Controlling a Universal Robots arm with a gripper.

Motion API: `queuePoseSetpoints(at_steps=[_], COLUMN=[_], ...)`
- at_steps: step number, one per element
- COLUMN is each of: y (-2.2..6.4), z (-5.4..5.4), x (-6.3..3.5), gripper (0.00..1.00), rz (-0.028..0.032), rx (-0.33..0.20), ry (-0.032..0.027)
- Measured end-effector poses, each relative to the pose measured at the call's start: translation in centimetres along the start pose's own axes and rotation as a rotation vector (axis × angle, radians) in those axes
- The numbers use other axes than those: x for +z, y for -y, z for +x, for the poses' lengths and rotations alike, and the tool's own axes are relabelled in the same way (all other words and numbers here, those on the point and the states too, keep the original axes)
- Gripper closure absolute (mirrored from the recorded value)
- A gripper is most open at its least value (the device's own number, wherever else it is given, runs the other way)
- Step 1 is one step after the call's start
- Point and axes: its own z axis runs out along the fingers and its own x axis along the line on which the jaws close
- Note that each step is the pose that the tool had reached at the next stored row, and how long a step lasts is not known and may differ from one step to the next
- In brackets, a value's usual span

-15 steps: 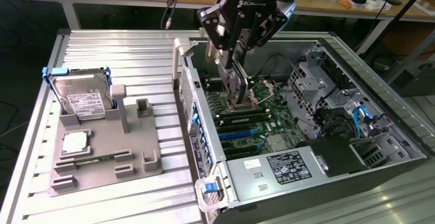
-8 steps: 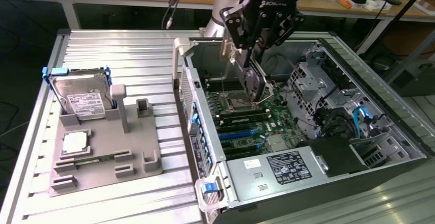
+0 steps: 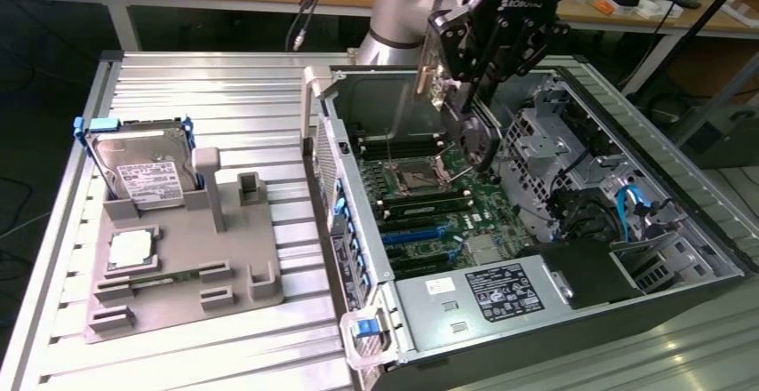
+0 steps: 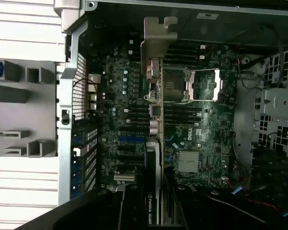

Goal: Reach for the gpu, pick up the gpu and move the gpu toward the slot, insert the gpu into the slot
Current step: 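Pick up the gpu and move the gpu toward the slot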

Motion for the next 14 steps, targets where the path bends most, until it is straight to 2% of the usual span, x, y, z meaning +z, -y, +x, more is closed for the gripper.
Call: queuePoseSetpoints(at_steps=[10,14], y=[0.27,0.27], z=[-4.6,-4.7], x=[0.14,0.14], gripper=[0.73,0.73], rz=[0.0000,0.0000], rx=[0.000,0.000], ry=[0.0000,-0.0001])
